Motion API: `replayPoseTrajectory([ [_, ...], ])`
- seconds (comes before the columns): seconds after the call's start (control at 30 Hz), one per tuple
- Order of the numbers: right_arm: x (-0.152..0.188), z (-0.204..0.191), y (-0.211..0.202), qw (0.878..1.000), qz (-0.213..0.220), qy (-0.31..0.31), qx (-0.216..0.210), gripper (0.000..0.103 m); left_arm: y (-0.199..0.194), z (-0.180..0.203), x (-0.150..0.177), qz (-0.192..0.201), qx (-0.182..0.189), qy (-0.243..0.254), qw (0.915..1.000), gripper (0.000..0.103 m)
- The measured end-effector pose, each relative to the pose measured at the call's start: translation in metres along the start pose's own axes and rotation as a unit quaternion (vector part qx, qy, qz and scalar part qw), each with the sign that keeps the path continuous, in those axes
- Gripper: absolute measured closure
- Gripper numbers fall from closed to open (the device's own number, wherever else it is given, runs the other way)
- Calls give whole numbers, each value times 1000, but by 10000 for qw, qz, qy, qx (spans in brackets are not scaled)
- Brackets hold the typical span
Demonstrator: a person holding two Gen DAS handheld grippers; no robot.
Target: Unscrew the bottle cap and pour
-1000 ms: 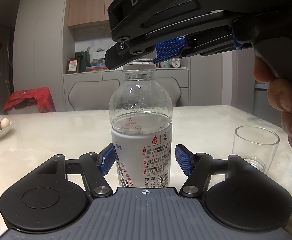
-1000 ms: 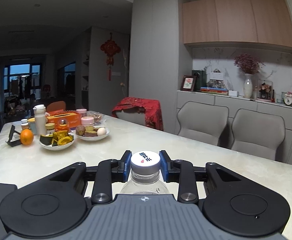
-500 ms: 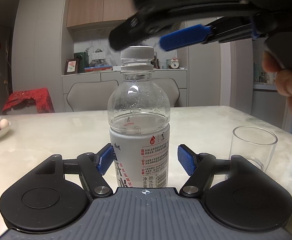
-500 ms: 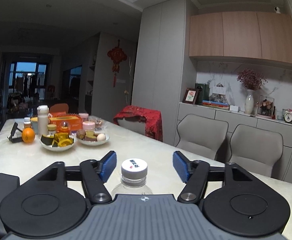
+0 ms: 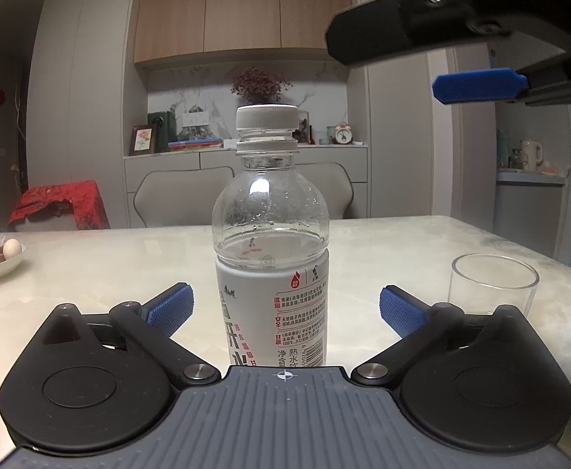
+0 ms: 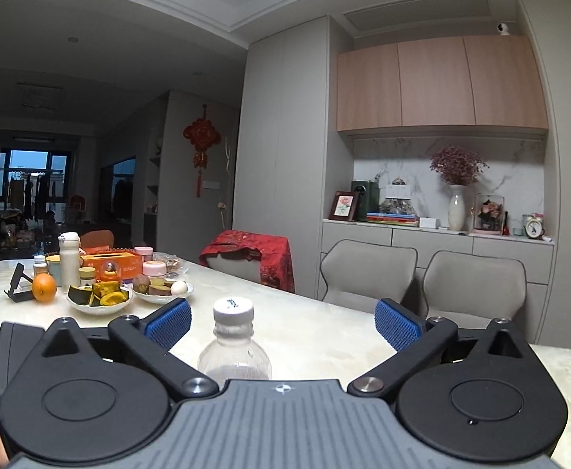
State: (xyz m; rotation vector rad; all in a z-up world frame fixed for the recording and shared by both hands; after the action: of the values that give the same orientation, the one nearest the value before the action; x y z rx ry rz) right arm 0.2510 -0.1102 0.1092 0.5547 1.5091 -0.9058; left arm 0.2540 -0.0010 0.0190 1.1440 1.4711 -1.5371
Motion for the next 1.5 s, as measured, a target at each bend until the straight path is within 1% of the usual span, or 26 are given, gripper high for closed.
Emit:
replayPoseTrajectory([
  [0.2, 7, -2, -3, 10000, -5, 56, 44, 0, 1, -2, 0, -17, -8, -70, 10000, 0],
  [0.43, 14, -4, -6, 9999, -13, 91, 104, 0, -2, 0, 0, 42, -2, -32, 10000, 0],
  [0.67, 14, -7, -7, 9999, 32, 73, 124, 0, -3, 0, 1, 50, -3, -91, 9999, 0],
  [1.1, 16, -12, -9, 9996, 135, 160, 168, 0, -5, 3, 0, 76, -12, -57, 10000, 0],
  [1.2, 14, -12, -9, 9998, 137, -15, 131, 0, -5, 4, 0, 66, -20, -82, 9999, 0],
  [1.27, 10, -17, -2, 9994, 105, -220, 228, 0, -5, 4, 0, 55, -19, -95, 9999, 0],
  [1.37, 4, -25, 6, 9984, 63, -467, 297, 8, -4, 3, 0, 44, 6, -137, 9999, 0],
  [1.4, 2, -27, 10, 9985, 8, -479, 254, 10, -4, 3, 0, 46, 20, -159, 9999, 0],
  [1.43, 0, -27, 13, 9987, -47, -476, 201, 16, -3, 2, 0, 49, 33, -179, 9998, 0],
  [1.5, -2, -27, 20, 9991, -153, -403, 47, 19, -3, 2, -1, 58, 60, -189, 9998, 0],
])
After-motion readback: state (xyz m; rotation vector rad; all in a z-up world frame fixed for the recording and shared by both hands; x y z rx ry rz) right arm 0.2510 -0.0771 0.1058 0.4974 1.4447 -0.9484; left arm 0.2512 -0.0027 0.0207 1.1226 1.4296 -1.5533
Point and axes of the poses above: each gripper's, at about its wrist camera, not at the fingertips, and y roughly the way its jaws point, z to its right, x to its underside, the point moved 5 cm from there along y, roughly the way its jaws point, and after that the axes turned 8 degrees about -z, right-handed, at the moved point
